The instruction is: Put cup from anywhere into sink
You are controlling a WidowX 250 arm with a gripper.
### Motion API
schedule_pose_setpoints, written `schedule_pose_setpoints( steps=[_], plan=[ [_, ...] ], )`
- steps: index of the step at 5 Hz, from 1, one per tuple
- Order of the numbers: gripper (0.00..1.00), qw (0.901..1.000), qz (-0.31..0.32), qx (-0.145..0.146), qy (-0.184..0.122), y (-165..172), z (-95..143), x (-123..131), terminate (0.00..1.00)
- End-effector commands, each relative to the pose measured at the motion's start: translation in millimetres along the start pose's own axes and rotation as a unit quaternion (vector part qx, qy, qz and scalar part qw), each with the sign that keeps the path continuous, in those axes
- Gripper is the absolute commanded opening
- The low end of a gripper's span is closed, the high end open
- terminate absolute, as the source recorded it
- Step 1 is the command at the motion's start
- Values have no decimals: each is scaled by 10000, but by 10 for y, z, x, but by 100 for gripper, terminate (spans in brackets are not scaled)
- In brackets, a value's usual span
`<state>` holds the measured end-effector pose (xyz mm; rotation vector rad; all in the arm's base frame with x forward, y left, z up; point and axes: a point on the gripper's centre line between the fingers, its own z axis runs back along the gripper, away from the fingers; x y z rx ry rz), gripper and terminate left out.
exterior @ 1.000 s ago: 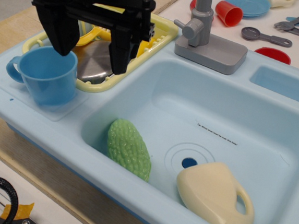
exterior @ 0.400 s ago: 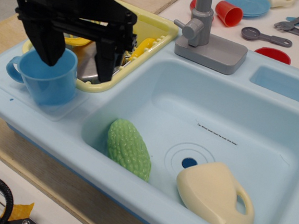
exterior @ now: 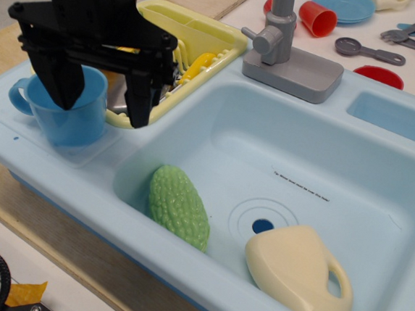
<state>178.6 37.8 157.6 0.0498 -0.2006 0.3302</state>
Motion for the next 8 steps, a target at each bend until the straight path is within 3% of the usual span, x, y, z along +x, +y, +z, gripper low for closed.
schedule_pose_setpoints(
  steps=[1, 2, 3, 6, 7, 8],
  plan=[
    [100, 9999, 16, -121, -21, 78, -119, 62, 0],
    [100, 9998, 58, -203, -13, 80, -218, 76, 0],
    [0, 9997, 107, -219, -38, 74, -251, 78, 0],
    [0, 9997, -119, -89, -219, -145, -61, 241, 0],
    [0, 9985, -271, -138, -460, -414, 25, 360, 0],
    [0, 9965, -423, -388, -609, -757, 33, 483, 0]
  ],
)
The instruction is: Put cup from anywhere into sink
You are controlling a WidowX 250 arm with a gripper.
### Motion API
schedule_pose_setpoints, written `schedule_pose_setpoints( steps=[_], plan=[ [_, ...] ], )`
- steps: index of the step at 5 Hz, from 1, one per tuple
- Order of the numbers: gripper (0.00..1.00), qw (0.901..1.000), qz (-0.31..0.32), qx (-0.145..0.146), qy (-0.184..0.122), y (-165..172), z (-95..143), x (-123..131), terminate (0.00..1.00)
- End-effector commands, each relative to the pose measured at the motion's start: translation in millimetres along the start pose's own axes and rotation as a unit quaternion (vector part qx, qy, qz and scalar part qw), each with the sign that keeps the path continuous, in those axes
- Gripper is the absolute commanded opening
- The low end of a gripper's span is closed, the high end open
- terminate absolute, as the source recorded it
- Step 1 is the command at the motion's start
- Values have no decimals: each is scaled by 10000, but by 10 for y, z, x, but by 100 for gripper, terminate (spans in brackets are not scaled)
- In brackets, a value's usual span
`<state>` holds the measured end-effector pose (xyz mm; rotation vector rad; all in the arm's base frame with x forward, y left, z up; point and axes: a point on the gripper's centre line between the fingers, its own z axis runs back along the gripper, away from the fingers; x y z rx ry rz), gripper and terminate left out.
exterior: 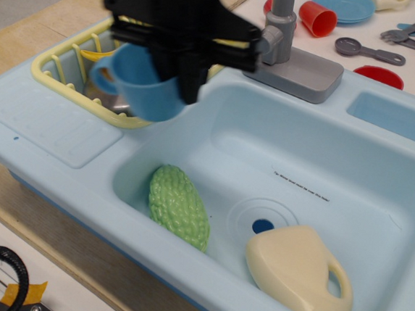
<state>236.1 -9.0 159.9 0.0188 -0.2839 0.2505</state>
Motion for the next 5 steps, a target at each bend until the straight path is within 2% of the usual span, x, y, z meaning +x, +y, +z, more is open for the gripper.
schedule_pose_setpoints(
  steps=[1, 2, 3, 4, 5],
  plan=[
    [0, 9985, -200, -422, -285, -446, -15, 185, 0],
    [0, 9975, -282, -617, -214, -628, -71, 190, 0],
    [100, 9960, -304, -838, -23, -627, -126, 117, 0],
    [100, 9960, -304, -838, -23, -627, -126, 117, 0],
    [100, 9960, -304, -838, -23, -627, -126, 117, 100]
  ],
)
